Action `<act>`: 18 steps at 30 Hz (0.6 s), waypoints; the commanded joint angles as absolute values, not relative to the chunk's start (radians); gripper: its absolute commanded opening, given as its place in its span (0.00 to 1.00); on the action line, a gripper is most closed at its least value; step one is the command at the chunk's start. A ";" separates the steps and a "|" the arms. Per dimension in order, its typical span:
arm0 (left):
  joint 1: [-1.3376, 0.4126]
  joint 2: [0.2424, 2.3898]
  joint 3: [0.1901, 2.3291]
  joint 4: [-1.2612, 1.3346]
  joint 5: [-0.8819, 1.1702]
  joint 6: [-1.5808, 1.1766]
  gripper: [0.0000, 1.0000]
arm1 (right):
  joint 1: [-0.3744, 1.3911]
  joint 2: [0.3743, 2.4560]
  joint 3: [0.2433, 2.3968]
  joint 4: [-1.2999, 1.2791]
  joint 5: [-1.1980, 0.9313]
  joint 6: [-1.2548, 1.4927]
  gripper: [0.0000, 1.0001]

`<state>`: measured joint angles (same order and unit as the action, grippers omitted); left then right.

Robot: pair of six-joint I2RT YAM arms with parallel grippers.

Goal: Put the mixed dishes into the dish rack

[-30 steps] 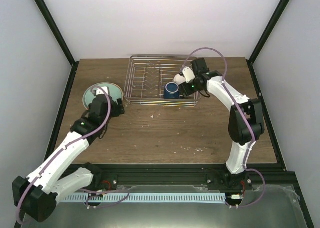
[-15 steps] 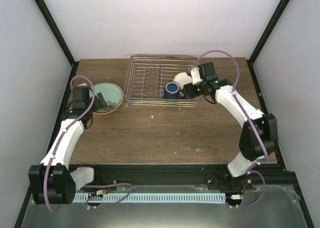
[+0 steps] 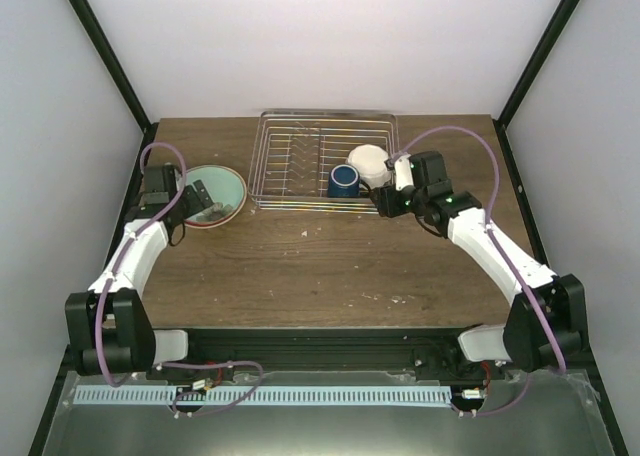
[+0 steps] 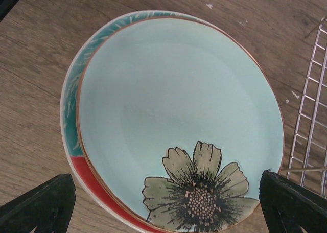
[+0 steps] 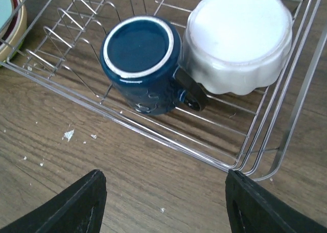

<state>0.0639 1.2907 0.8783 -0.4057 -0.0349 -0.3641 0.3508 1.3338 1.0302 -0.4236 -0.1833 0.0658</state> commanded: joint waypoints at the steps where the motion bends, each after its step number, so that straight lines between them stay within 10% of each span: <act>1: 0.086 1.313 0.930 -0.416 -0.034 -0.374 0.99 | 0.359 1.305 1.018 -0.398 -0.209 0.067 0.65; 18: 0.146 1.511 1.053 -0.447 -0.031 -0.354 0.99 | 0.358 1.282 0.999 -0.390 -0.210 0.057 0.65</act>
